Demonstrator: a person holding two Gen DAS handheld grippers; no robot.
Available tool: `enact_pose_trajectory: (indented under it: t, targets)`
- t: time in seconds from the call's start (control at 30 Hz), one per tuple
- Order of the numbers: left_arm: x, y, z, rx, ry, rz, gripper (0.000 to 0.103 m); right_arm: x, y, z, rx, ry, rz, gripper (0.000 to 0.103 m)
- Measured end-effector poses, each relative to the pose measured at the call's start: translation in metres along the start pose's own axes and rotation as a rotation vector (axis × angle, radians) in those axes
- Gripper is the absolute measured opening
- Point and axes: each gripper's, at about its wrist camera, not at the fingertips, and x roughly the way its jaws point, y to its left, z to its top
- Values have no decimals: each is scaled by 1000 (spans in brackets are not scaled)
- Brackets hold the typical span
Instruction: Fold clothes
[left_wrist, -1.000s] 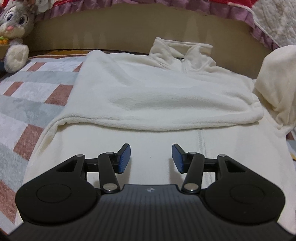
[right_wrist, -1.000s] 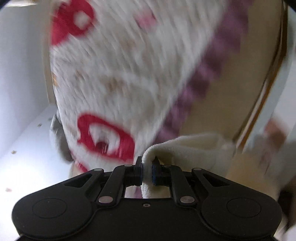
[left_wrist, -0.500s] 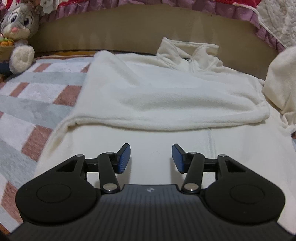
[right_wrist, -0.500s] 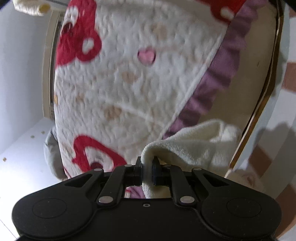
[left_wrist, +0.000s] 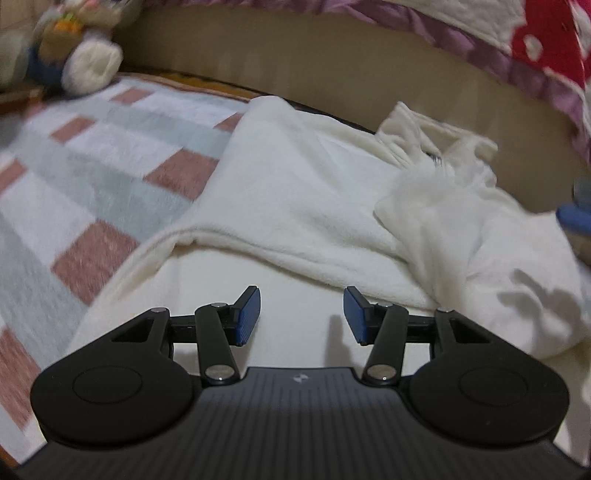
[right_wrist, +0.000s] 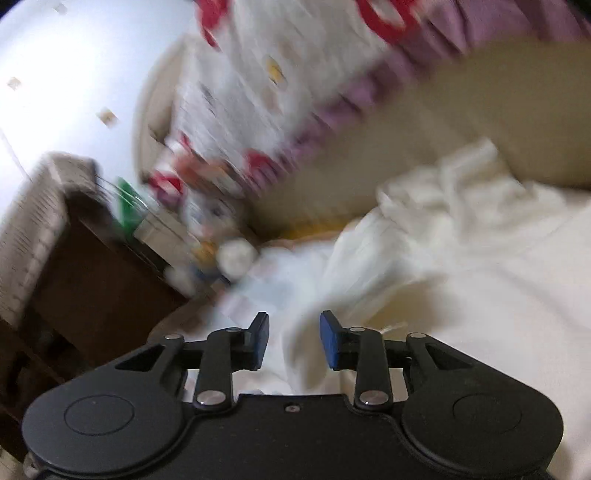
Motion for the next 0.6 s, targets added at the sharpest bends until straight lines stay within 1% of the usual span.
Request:
enact_pose_trajectory:
  t: [0.03,0.07,0.13,0.23,0.27,0.33,0.4,0.47,0.5,0.53,0.6]
  targets:
    - [-3,2,1,-25,-8,-17,49,-6,-9,5,36,-3,-3,38]
    - [-8,3,2,-40,-22,-43,49,-16,-17,11,69,-28,-13,42]
    - [-14,-2,8,-14,-53,-68,53,-36,-32,23,133,-85,-36,51]
    - [-15,-19,21,76,-80,-90,57,-55,-56,33,191,-154,-227,52]
    - [-11,-26,26,105,-79,-101,58,-58,-64,35,193,-157,-324,52]
    - [-2,-41,36,141,-69,-132,61,-57,-74,37,165,-142,-485,53]
    - [12,-58,45,153,-45,-167,61,-54,-84,45,133,-129,-590,53]
    - [21,-78,53,183,-61,-159,61,-53,-92,53,117,-124,-628,53]
    - [22,-88,55,212,-93,-138,61,-52,-96,57,109,-122,-644,53]
    - [23,-98,58,241,-110,-143,61,-49,-99,62,92,-110,-652,53]
    - [25,-117,63,300,-143,-153,68,-41,-102,67,39,-78,-669,53]
